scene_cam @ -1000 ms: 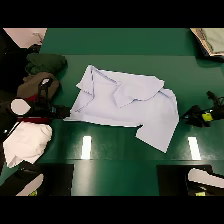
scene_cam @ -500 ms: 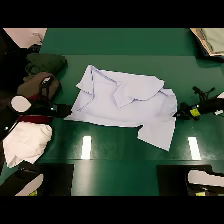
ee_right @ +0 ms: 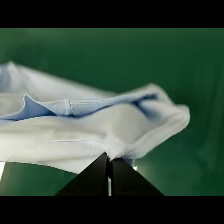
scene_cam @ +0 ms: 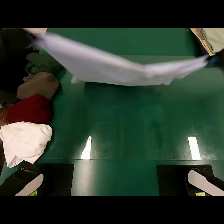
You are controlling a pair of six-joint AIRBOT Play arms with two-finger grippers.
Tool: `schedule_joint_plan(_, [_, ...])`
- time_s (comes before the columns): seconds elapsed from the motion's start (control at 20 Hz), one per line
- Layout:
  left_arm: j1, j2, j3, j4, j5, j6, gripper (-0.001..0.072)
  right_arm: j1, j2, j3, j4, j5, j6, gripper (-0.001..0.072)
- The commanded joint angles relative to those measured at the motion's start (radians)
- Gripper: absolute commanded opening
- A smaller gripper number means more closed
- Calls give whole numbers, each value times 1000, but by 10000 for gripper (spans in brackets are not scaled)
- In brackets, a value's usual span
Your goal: Fold the shirts.
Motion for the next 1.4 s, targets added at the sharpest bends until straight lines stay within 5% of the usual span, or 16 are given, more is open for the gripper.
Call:
schedule_joint_plan(0.0, [0,0,368,27,-28,3,22,1,134,247,11,-81,12,13])
schedule_joint_plan(0.15, [0,16,541,-14,-29,3,22,1,224,371,-41,-122,35,13])
schedule_joint_plan(0.5, [0,107,557,-322,-20,53,21,1,317,531,-309,-19,138,12])
schedule_joint_plan(0.65, [0,107,418,-270,-77,53,21,1,293,440,-308,23,148,11])
schedule_joint_plan(1.05, [0,-160,-216,-167,-127,34,22,4,-167,205,-291,275,166,11])
schedule_joint_plan(1.2, [1,-389,-245,-163,-46,97,22,29,-336,117,-294,203,158,12])
schedule_joint_plan(1.35, [1,-550,-243,-162,169,145,22,56,-472,96,-294,20,148,11])
